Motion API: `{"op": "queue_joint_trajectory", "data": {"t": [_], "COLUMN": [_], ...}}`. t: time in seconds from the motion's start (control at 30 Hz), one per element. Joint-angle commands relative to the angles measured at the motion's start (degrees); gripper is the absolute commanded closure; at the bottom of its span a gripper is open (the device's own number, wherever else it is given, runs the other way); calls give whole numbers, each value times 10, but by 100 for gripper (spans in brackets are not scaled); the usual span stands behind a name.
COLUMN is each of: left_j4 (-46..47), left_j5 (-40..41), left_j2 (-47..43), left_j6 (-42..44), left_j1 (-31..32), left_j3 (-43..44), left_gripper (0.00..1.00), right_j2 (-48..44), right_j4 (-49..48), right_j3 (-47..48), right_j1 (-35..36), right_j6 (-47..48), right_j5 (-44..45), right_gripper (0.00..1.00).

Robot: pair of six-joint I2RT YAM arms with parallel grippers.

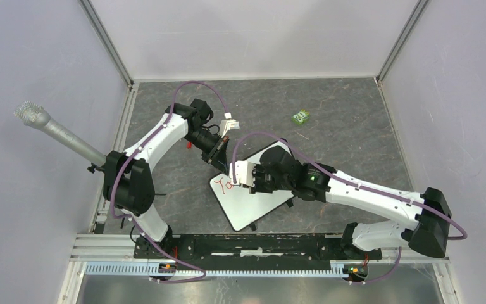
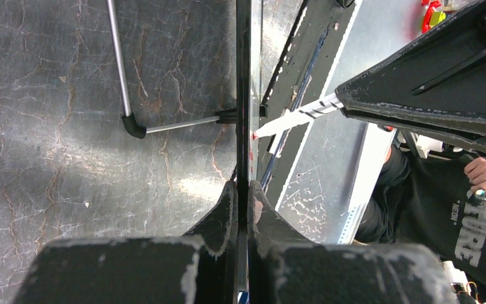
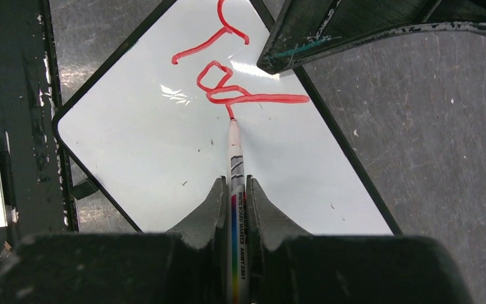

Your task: Write a sentence on the whiteboard

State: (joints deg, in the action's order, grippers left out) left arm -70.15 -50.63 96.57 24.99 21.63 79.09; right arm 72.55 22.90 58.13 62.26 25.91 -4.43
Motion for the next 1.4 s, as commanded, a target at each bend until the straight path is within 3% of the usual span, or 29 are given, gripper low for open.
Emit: {"op": "queue_joint_trajectory", "data": {"t": [0.0,1.37], "left_j4": [-11,-12], "left_j5": [-8,-10], "left_j2": [-18,-19], "left_j6": [17,20], "left_j1": [3,3], "left_j3": [-2,-3], "left_gripper": [97,98], "right_j2": [-18,12], "right_j4": [18,-8], "right_j3": [7,29], "right_j1": [-1,-10], "right_j6": [5,-6], "right_j5": [25,11], "right_gripper": [100,100]}}
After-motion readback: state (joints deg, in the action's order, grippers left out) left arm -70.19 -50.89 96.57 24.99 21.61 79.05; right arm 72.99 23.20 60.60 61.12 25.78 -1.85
